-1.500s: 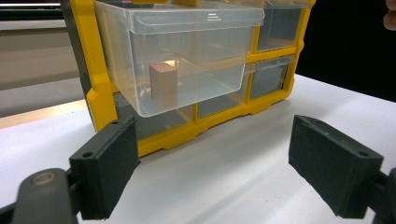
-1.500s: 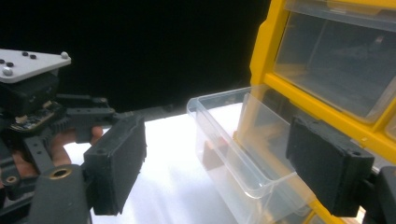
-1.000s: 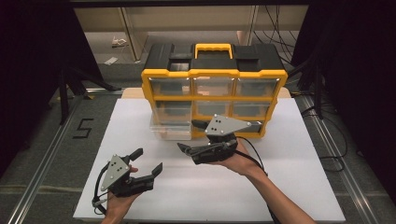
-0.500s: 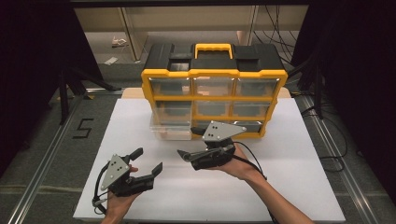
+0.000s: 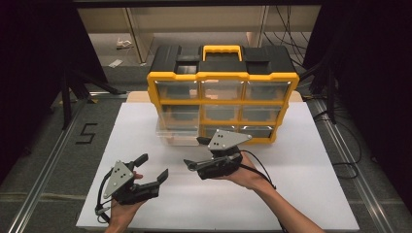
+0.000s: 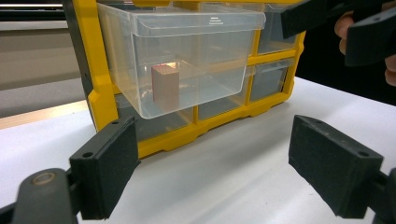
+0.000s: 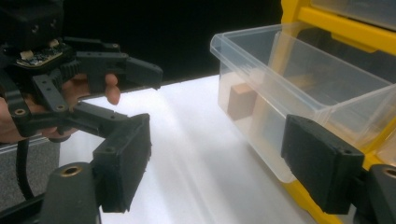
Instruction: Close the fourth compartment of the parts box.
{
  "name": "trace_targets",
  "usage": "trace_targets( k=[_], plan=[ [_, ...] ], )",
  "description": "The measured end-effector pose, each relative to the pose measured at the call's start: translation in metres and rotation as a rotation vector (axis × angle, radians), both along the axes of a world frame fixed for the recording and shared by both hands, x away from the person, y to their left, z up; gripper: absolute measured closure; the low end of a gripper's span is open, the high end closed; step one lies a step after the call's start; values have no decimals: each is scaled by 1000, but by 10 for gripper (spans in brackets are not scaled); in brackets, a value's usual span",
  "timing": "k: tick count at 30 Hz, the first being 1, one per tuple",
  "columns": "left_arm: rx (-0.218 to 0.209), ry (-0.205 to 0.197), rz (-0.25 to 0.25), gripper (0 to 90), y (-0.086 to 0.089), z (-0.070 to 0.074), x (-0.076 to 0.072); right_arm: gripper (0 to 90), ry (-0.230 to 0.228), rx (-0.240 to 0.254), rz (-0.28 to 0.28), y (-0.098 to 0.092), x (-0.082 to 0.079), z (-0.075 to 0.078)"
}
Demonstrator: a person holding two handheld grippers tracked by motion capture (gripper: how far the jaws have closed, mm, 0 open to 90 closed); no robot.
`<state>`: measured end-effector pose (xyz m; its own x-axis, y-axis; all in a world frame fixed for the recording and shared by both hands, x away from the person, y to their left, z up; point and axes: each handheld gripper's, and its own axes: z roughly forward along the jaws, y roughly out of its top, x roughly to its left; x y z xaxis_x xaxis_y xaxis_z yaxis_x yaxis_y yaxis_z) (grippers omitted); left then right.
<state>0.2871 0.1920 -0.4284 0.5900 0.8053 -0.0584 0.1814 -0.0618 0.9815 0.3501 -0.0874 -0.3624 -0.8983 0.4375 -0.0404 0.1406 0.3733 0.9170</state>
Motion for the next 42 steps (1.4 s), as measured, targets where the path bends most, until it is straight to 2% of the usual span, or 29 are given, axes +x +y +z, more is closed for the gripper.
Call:
trace_targets(
  k=[3,6,8,10,11,13,15,17,18,23,24,26,36,42],
  plan=[
    [1,-1,-1,158,-1,0,0,364,6,-9,-11,0,3,-4],
    [3,-1,-3,158,-1,0,0,413,15,-15,-11,-1,4,-6],
    [-1,-2,-3,158,-1,0,0,511,21,-25,-21,-1,6,-8],
    [-2,-2,-4,158,-1,0,0,531,21,-27,-23,-1,6,-9],
    [1,-2,-5,158,-1,0,0,580,19,-29,-24,-1,7,-10],
    [4,-2,-7,158,-1,0,-1,595,18,-33,-24,-1,7,-10],
    [2,-1,-8,158,-1,0,-1,672,18,-40,-22,0,8,-11],
    [2,-2,-8,158,-1,0,-2,697,23,-44,-17,0,8,-11],
    [1,-3,-9,158,-1,0,-2,741,19,-52,-19,1,8,-11],
    [7,-3,-11,158,-2,0,-2,809,-16,-83,-22,2,11,-15],
    [8,-5,-12,158,-2,0,-2,853,-21,-89,-33,2,14,-18],
    [10,-5,-14,158,-3,0,-2,887,-29,-92,-46,2,16,-20],
    [6,-6,-14,158,-2,0,-2,900,-68,-108,-85,6,24,-23],
    [6,-3,-14,158,-3,0,-1,900,-78,-92,-111,4,32,-21]
  ],
)
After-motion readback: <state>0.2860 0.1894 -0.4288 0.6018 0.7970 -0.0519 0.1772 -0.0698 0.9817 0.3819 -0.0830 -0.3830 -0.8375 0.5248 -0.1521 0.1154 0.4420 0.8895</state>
